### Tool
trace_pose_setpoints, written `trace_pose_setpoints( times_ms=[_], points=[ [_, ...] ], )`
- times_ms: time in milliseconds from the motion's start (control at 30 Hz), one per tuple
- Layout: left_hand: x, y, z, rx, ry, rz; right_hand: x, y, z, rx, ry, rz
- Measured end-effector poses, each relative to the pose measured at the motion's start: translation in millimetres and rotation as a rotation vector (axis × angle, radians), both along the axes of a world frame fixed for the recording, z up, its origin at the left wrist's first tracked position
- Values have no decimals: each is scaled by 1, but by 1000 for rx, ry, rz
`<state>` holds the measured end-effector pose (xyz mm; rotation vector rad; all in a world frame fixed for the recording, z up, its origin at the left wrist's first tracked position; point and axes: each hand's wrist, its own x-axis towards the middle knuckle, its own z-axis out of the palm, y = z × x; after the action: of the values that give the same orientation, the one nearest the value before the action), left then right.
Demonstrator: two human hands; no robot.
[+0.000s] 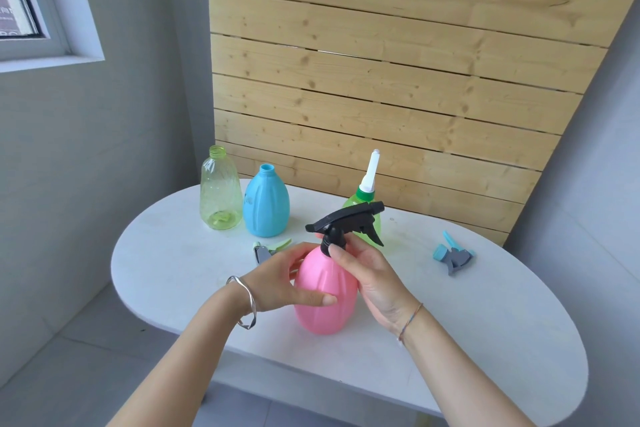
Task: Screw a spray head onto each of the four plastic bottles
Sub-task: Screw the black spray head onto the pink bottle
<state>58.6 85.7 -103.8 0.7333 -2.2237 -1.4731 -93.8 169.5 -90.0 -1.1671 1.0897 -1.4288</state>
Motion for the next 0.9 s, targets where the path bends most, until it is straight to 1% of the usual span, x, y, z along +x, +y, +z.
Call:
trace_pose_setpoints(
  times_ms=[100,267,333,400,467,533,567,700,733,833,900],
  points=[
    [-2,0,-1,6,1,-2,1,-2,-4,-5,-35,-76],
    [0,-1,-1,17,2,-11,-2,2,0,-29,-18,-27],
    [-1,0,-1,10,1,-8,0,-1,-3,-55,22,-70],
    [-1,0,-1,7,0,-4,0,-3,-4,-51,9,-119],
    [1,-1,-1,14,-2,-6,-3,-4,-4,-32,-47,-67],
    [2,-1,-1,12,-8,-12,-7,-2,-1,-25,-60,54],
    [2,0,-1,9,-8,-13,-7,-1,-1,-23,-62,82],
    [1,2,-1,-5,-21,19,-8,-5,-6,-16,-101,-17],
    [1,2,0,5,-17,20,-9,-5,-6,-13,-106,-11],
    [2,2,0,34,-7,5,-10,-4,-2,-12,-44,73],
    [2,3,0,64,2,-1,-7,-4,-1,-35,27,27]
  ],
)
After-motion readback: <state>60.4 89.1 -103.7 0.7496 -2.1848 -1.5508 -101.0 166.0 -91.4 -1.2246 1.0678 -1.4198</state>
